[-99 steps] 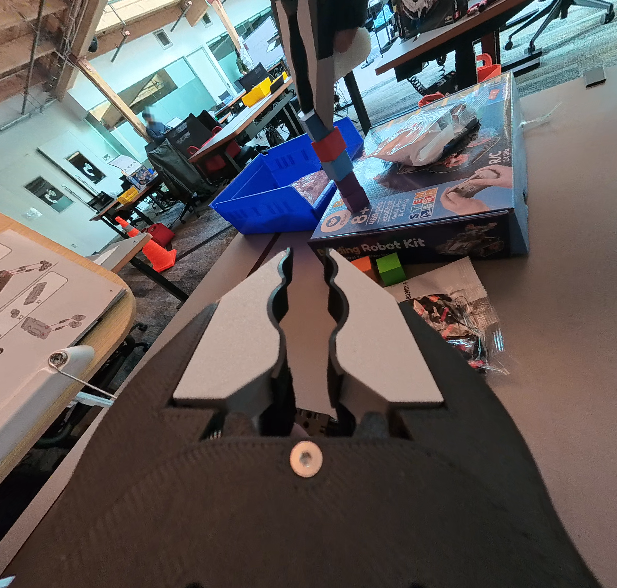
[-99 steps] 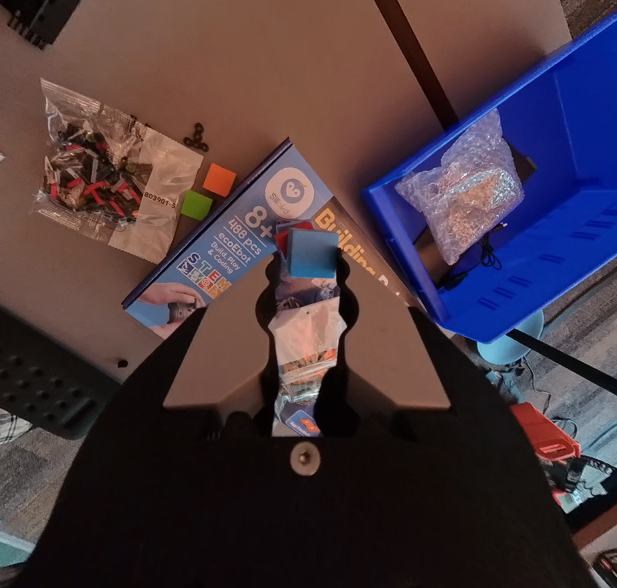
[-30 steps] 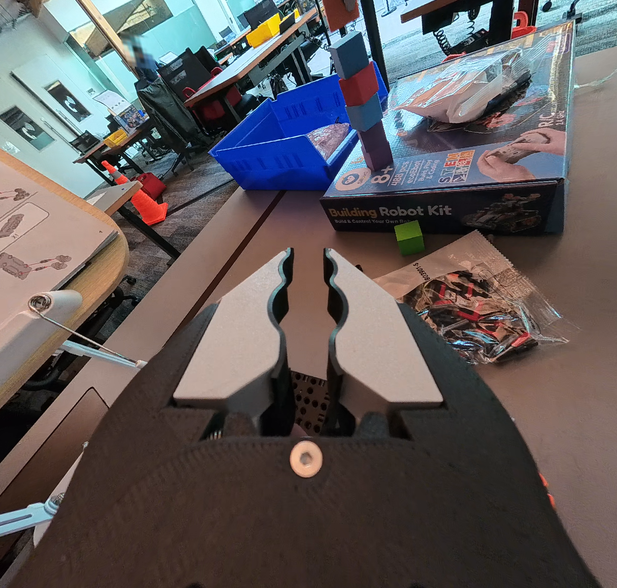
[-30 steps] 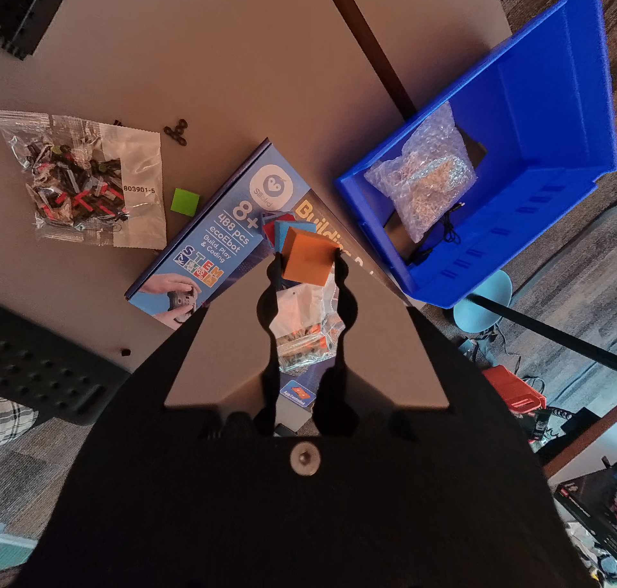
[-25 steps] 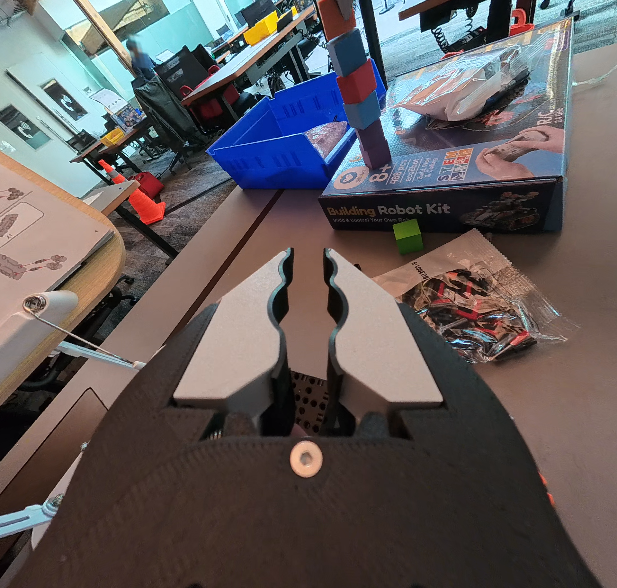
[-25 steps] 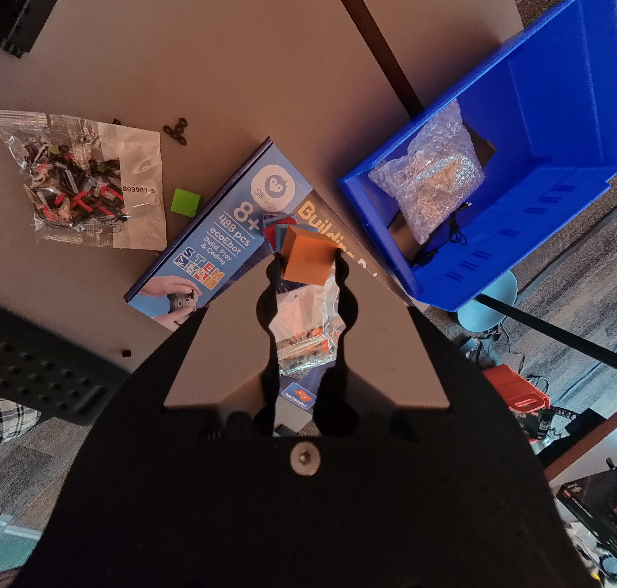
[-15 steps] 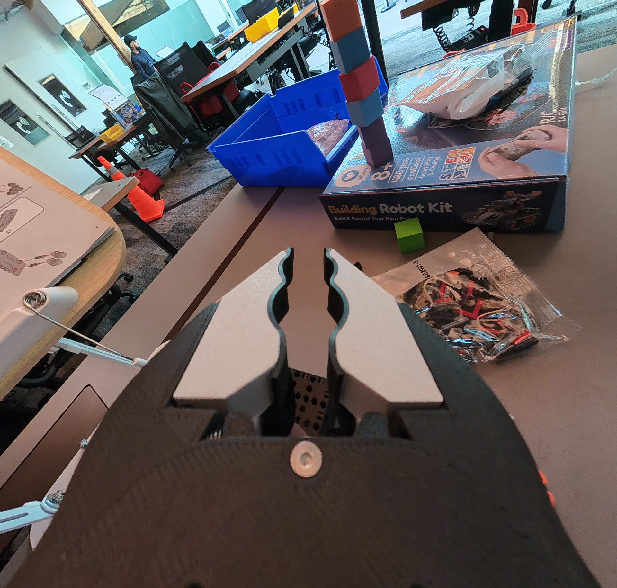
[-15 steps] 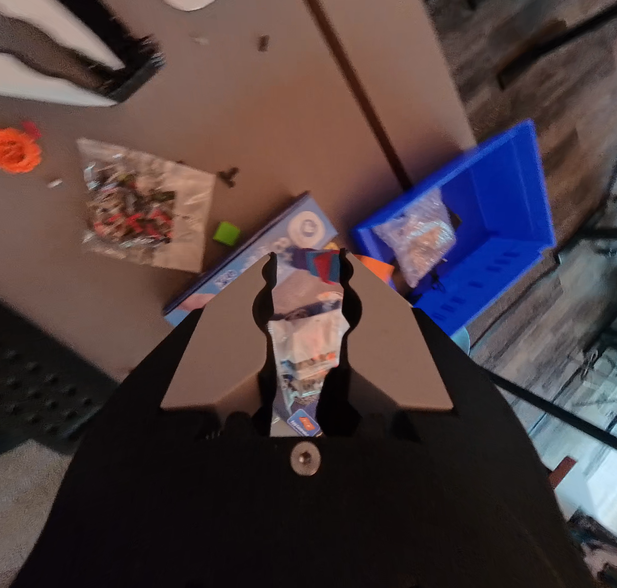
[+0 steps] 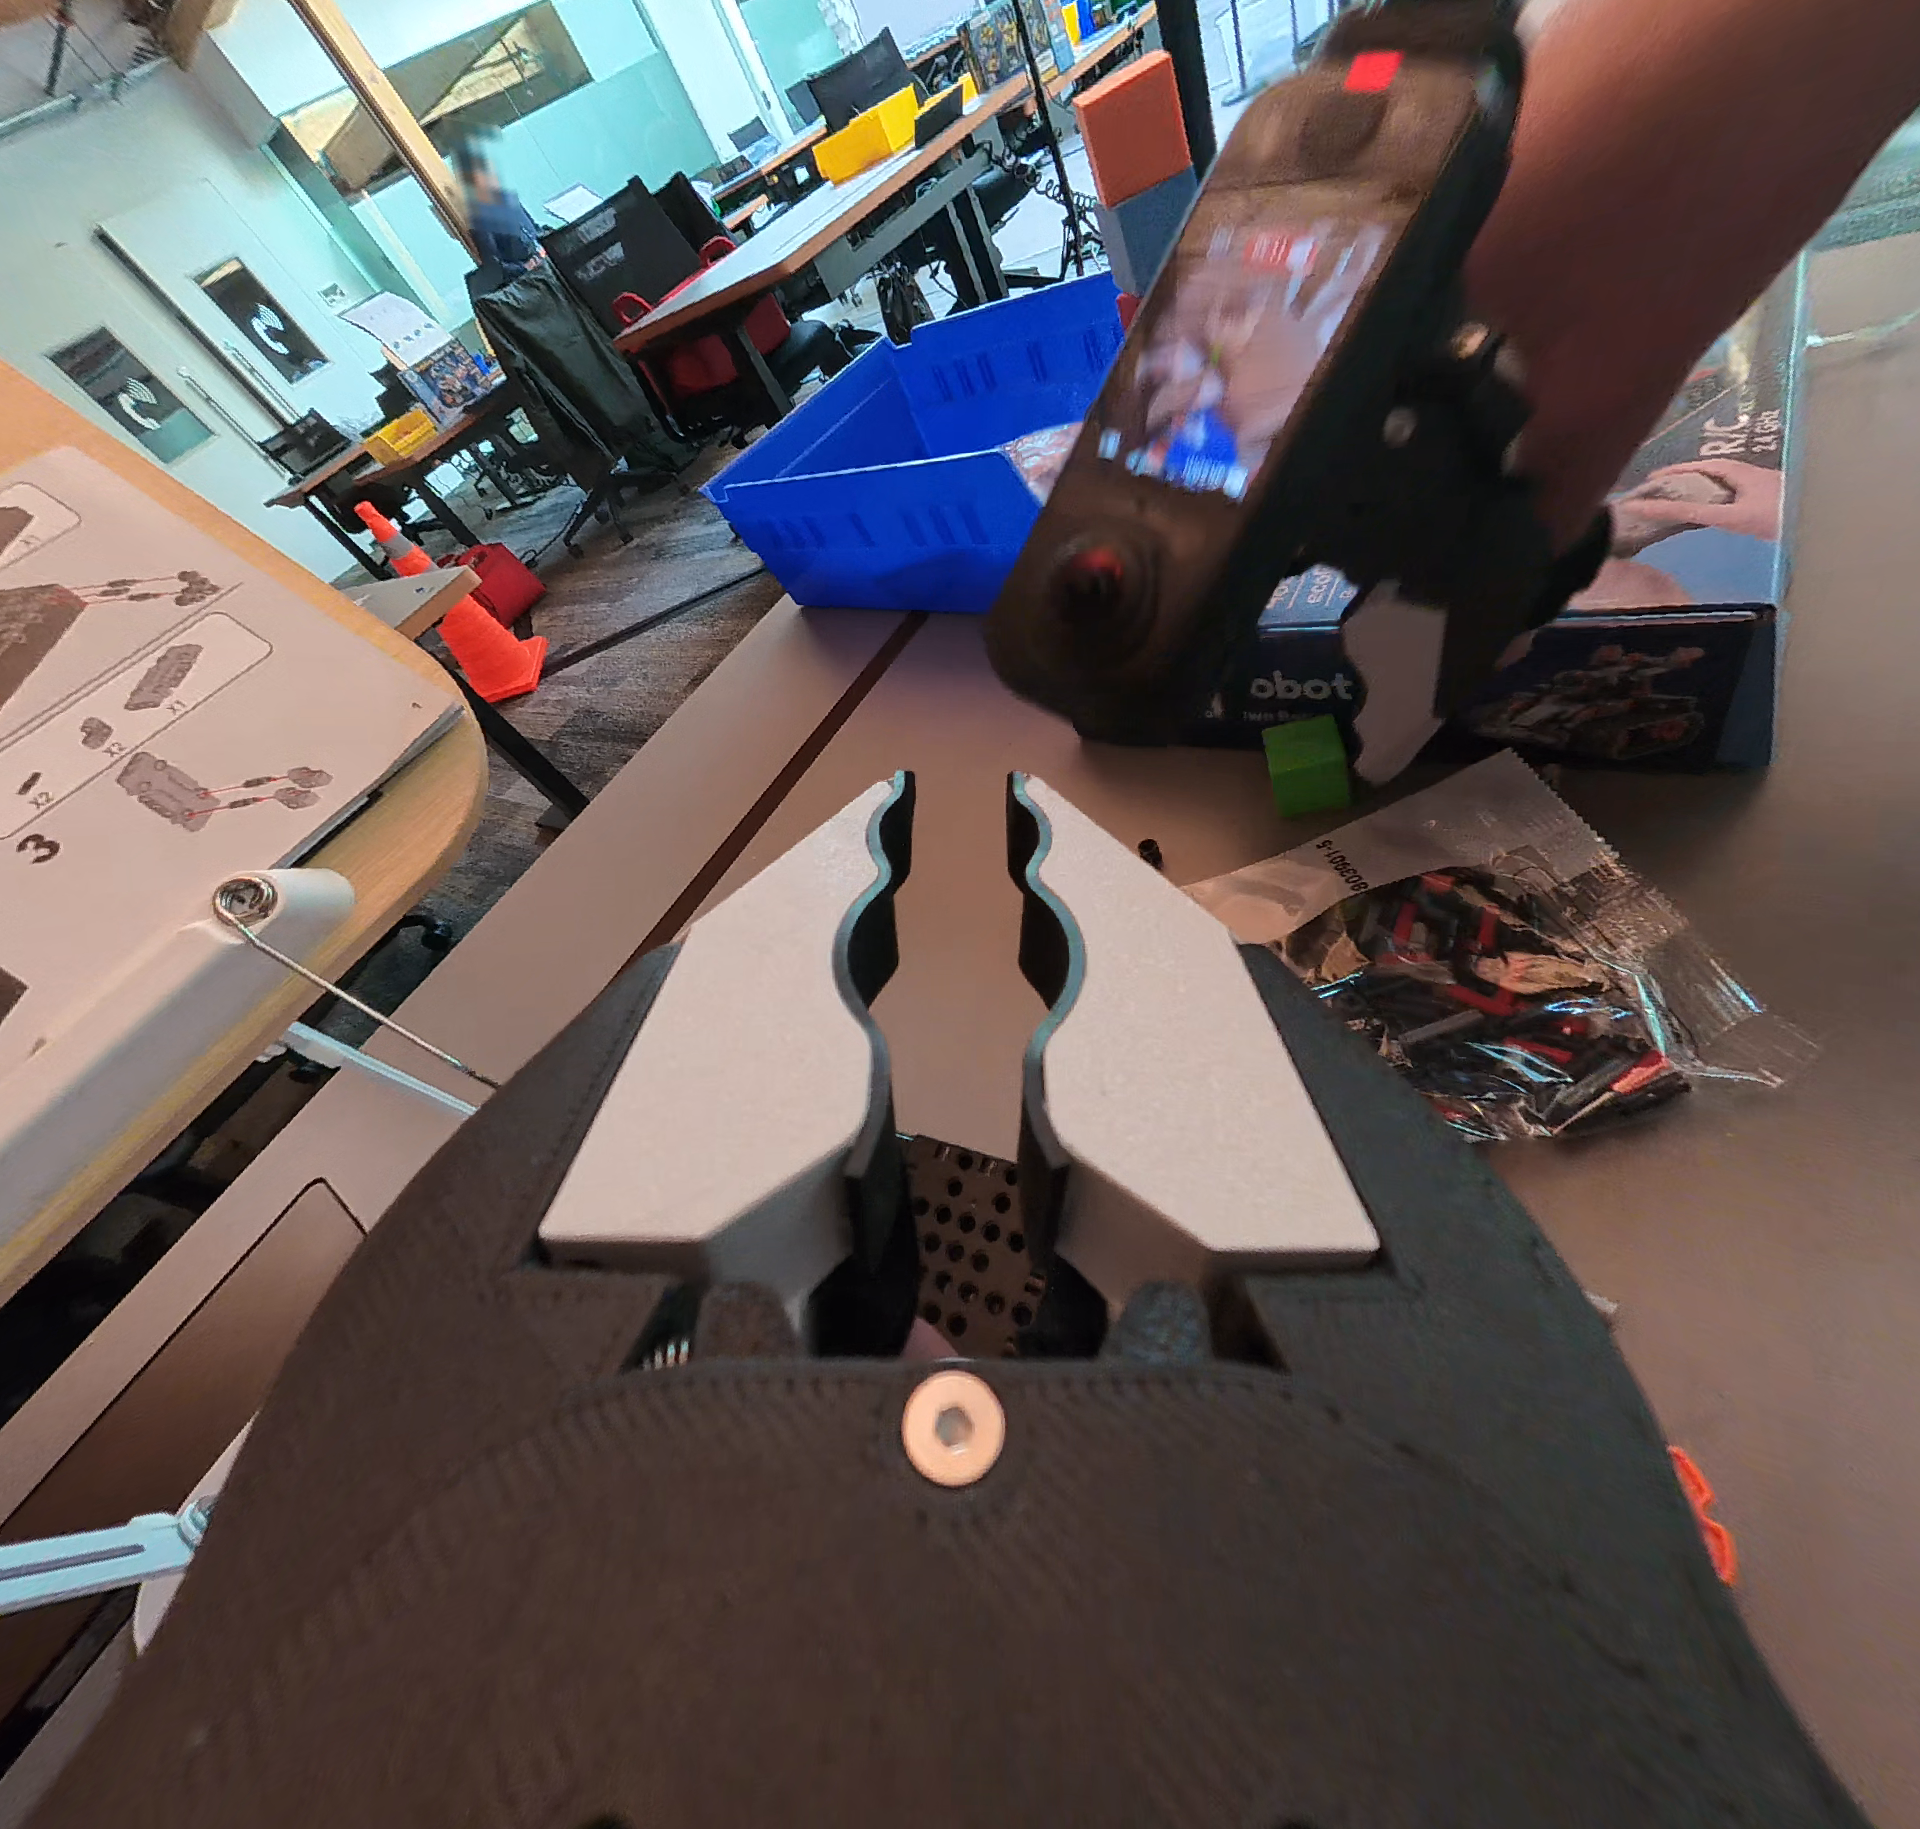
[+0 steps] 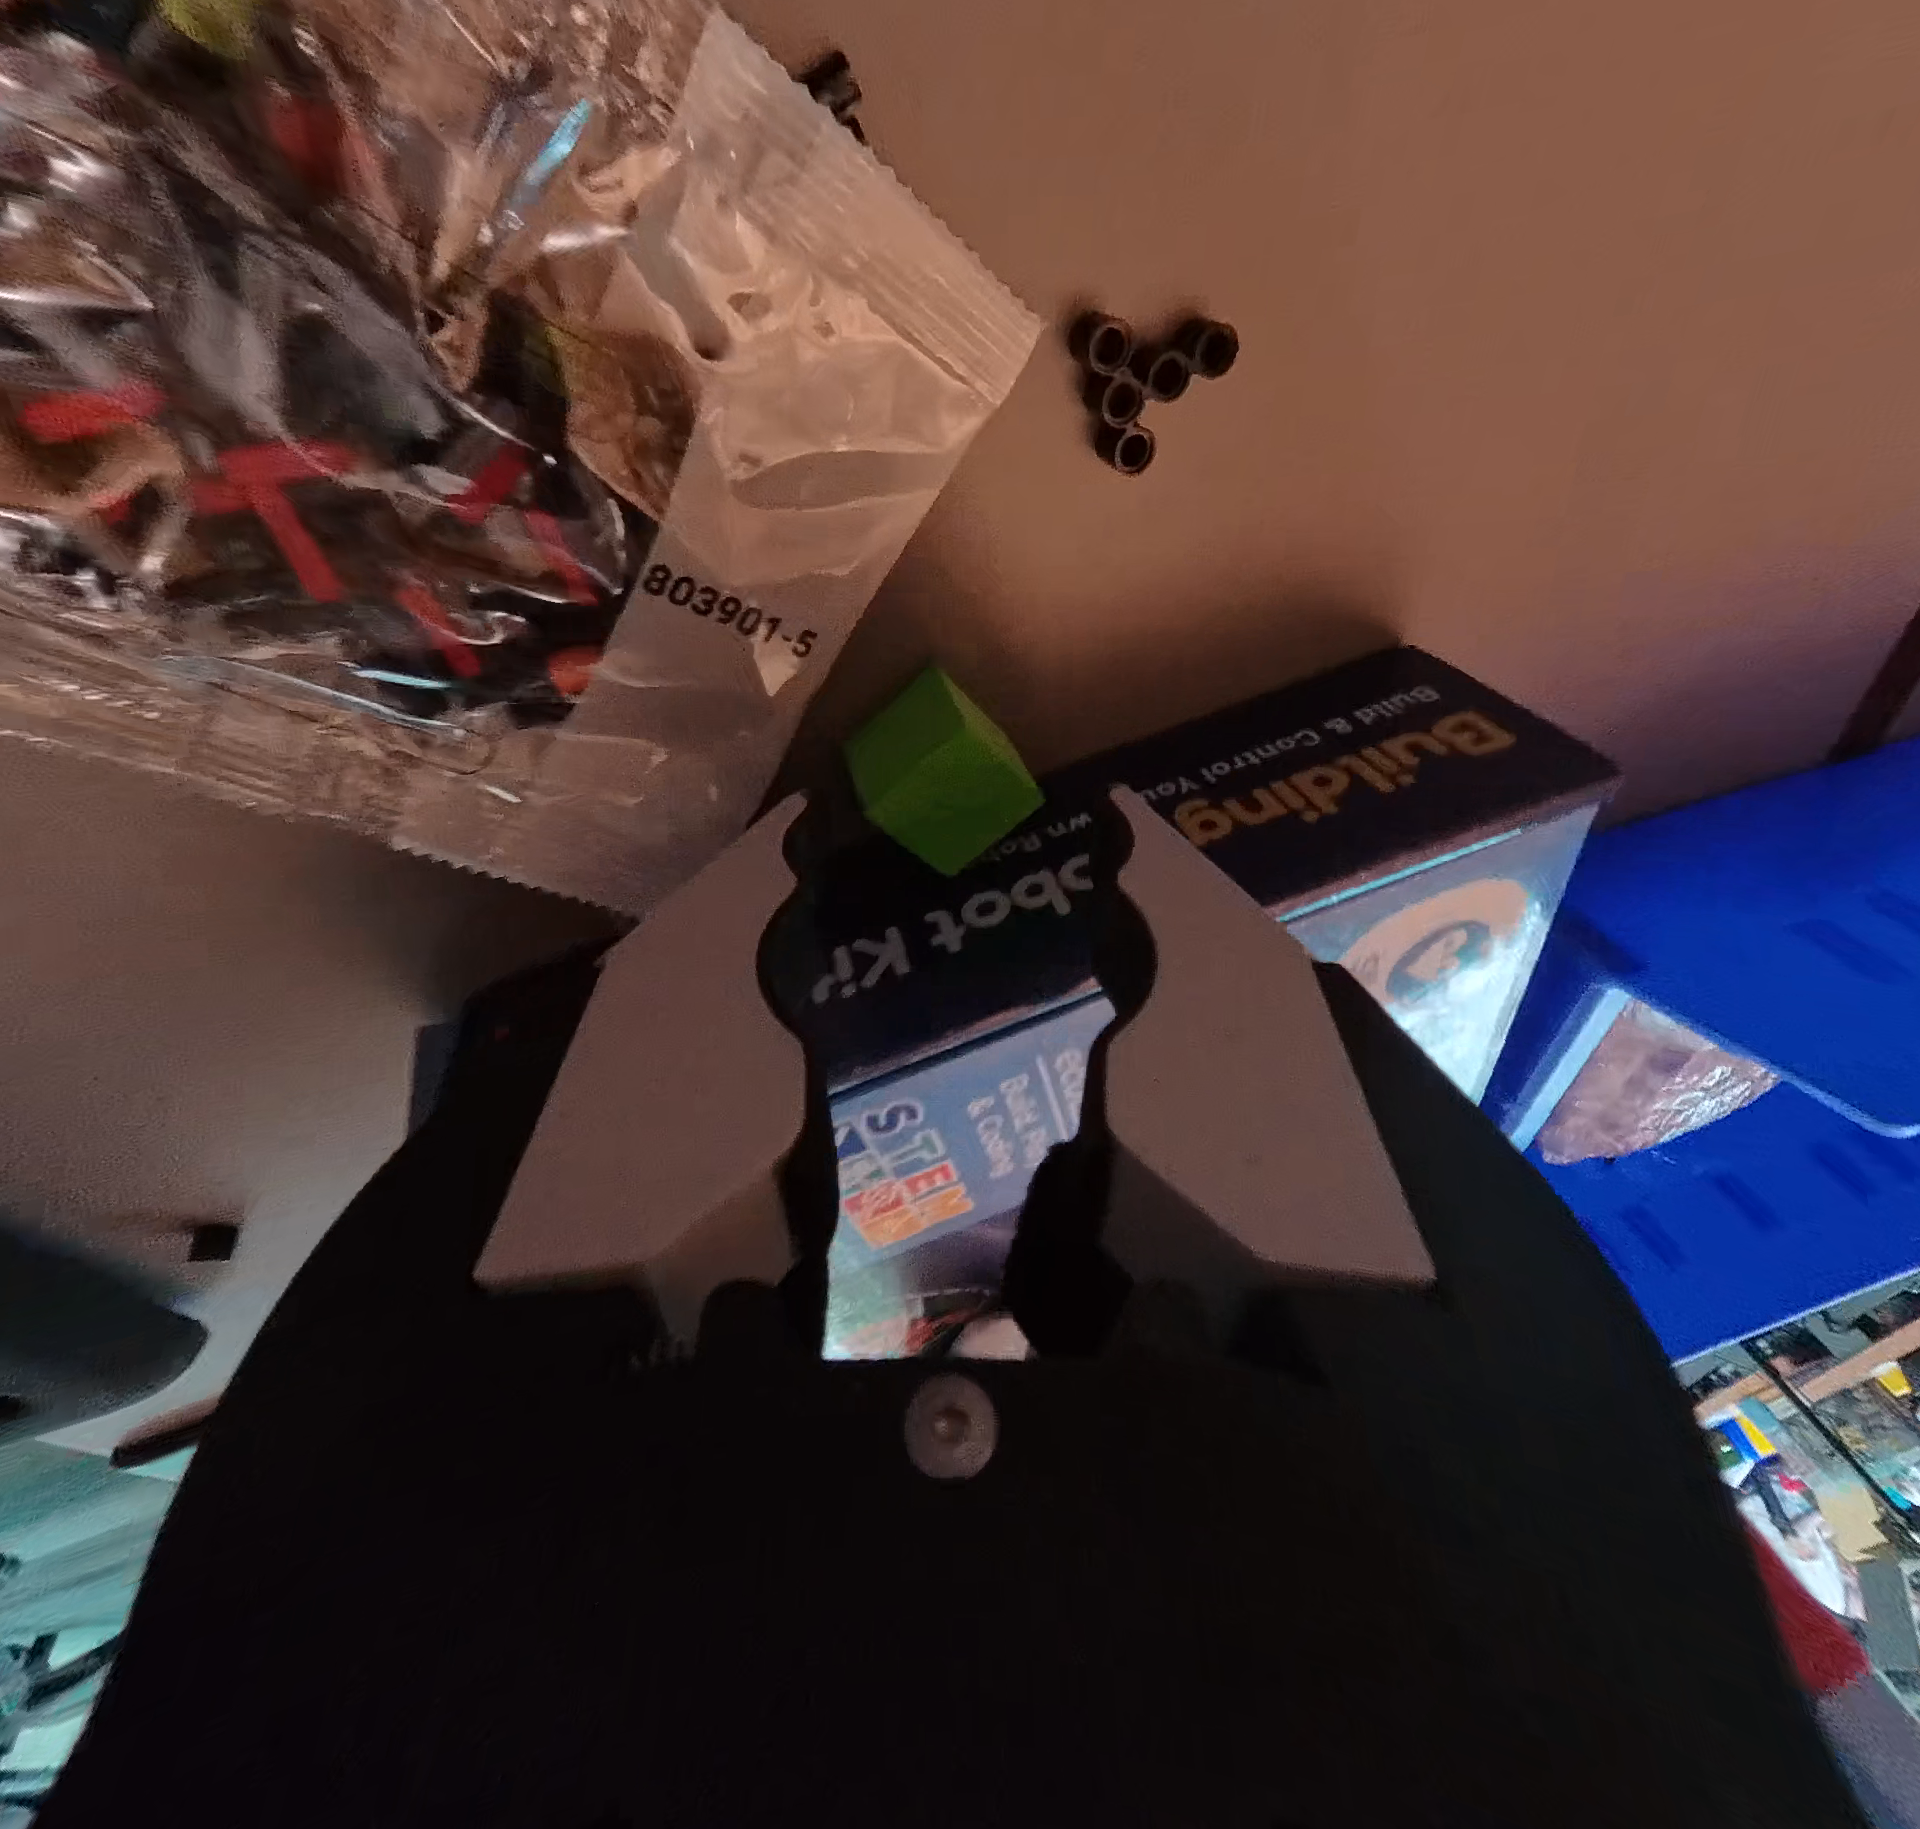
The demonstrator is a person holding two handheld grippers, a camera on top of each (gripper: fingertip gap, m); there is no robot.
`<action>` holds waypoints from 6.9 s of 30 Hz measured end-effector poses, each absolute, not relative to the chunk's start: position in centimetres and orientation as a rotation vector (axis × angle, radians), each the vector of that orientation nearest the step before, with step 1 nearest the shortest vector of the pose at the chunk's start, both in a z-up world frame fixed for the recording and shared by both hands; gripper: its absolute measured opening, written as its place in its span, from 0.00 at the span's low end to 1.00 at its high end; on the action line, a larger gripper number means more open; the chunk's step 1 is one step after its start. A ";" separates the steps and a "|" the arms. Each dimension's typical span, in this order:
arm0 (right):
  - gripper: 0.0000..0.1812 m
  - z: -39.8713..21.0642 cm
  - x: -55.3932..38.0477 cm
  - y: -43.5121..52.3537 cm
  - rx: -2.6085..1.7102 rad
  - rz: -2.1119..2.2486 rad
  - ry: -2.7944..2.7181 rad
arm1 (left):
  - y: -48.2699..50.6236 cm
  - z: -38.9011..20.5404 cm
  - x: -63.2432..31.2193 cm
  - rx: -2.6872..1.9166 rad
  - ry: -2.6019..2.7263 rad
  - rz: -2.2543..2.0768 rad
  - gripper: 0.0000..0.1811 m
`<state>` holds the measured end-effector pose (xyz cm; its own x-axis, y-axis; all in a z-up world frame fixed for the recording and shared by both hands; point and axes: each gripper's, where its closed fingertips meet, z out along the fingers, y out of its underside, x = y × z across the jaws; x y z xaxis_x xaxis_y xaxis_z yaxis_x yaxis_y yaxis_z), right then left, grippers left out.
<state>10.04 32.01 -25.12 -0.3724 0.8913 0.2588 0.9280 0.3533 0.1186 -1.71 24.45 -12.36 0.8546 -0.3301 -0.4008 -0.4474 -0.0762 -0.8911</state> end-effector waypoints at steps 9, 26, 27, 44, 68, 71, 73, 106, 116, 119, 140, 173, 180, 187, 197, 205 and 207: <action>0.15 -25.7 9.4 32.2 -1.556 -0.424 -2.545 | 24.5 -12.5 -1.5 -1.682 0.618 0.106 0.09; 0.15 -3.5 6.4 33.4 -1.638 0.409 -1.794 | 24.5 -12.4 -1.8 -1.679 0.602 0.097 0.08; 0.15 -1.9 7.1 34.2 -1.658 0.465 -1.721 | 24.5 -12.4 -1.8 -1.679 0.601 0.094 0.08; 0.15 -3.1 11.3 40.9 -1.863 0.846 -1.292 | 24.7 -13.0 -1.6 -1.692 0.606 0.081 0.08; 0.22 -3.3 12.8 40.9 -1.812 0.959 -1.192 | 24.8 -13.5 -1.3 -1.706 0.618 0.076 0.09; 0.22 -2.3 13.4 40.2 -1.769 0.946 -1.176 | 24.9 -13.7 -1.3 -1.714 0.622 0.090 0.10; 0.22 -1.7 13.9 39.6 -1.734 0.932 -1.164 | 25.0 -13.9 -1.5 -1.720 0.628 0.117 0.12; 0.00 -17.4 12.3 44.0 -1.966 0.578 -1.315 | 26.3 -16.1 -3.9 -1.817 0.566 0.249 0.08; 0.00 -16.7 11.0 40.9 -1.877 0.608 -1.402 | 26.2 -16.1 -4.2 -1.818 0.559 0.273 0.08; 0.00 -16.2 10.7 40.0 -1.846 0.618 -1.421 | 26.1 -15.7 -4.9 -1.813 0.530 0.267 0.08; 0.23 -16.9 12.9 38.9 -1.896 0.450 -1.440 | 25.9 -16.5 -5.1 -1.859 0.539 0.233 0.08; 0.17 -15.4 5.0 27.0 -1.537 0.616 -1.440 | 17.9 -5.2 -8.3 -1.759 0.673 0.569 0.15; 0.17 -16.2 5.5 27.7 -1.503 0.578 -1.416 | 5.9 -5.6 -27.0 -2.113 0.500 0.784 0.16; 0.17 -16.3 6.6 29.0 -1.515 0.540 -1.375 | -3.2 -13.1 -37.1 -2.373 0.306 0.695 0.19; 0.18 -16.7 6.5 29.0 -1.504 0.506 -1.382 | -6.6 -20.9 -23.9 -2.508 0.619 0.042 0.18; 0.18 -16.5 6.4 28.5 -1.486 0.530 -1.390 | -7.1 -26.7 -20.8 -2.585 0.638 0.121 0.21; 0.18 -16.3 6.5 28.5 -1.481 0.537 -1.380 | -6.3 -26.7 -20.9 -2.559 0.597 0.147 0.20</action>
